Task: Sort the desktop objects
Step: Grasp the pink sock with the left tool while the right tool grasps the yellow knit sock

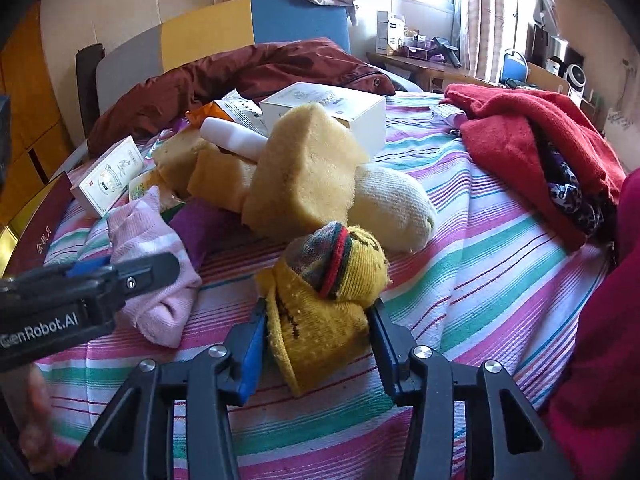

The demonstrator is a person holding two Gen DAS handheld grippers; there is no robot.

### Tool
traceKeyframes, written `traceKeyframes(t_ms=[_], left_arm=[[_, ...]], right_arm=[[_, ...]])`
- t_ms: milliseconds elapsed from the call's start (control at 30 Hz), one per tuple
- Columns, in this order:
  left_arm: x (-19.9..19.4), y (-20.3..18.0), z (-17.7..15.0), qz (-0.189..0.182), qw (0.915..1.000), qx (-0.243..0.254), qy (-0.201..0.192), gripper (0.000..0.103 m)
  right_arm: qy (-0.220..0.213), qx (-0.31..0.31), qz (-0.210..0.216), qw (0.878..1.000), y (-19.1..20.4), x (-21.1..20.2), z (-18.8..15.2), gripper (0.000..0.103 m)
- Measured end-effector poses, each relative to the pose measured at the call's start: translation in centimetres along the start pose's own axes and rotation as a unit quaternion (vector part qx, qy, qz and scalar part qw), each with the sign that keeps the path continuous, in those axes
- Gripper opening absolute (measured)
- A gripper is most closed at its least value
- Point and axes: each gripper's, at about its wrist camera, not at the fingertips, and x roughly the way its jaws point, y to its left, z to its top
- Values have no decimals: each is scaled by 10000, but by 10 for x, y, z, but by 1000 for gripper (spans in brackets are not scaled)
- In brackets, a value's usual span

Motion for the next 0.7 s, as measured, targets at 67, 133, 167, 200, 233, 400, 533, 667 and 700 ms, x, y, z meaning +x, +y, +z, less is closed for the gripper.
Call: traceKeyframes(t_ms=[67, 133, 167, 200, 233, 400, 533, 667, 700], left_arm=[[-1, 4, 0, -122, 9999, -35, 62, 43], [-5, 7, -1, -163, 9998, -19, 102, 39], [-7, 7, -2, -160, 9998, 3, 117, 37], [-9, 6, -3, -141, 9998, 33, 131, 36], [-11, 6, -4, -106, 9998, 62, 132, 35], [-27, 8, -12, 178, 9997, 122, 84, 33], [-33, 12, -17, 431, 9988, 213, 5, 32], [-46, 15, -23, 695, 9970, 318, -71, 32], [-50, 16, -25, 749, 9965, 343, -109, 32]], right_arm=[[6, 1, 6, 10000, -1, 0, 0, 48], [2, -10, -16, 10000, 0, 0, 0, 48], [1, -14, -29, 10000, 1, 0, 0, 48], [1, -16, -40, 10000, 1, -1, 0, 48], [4, -21, -48, 10000, 1, -1, 0, 48], [9, -44, -63, 10000, 3, -1, -1, 45], [-1, -108, -21, 9999, 8, -4, -2, 42], [5, -216, 82, 9997, 17, -8, -3, 40], [9, -250, 109, 9996, 20, -8, -3, 40]])
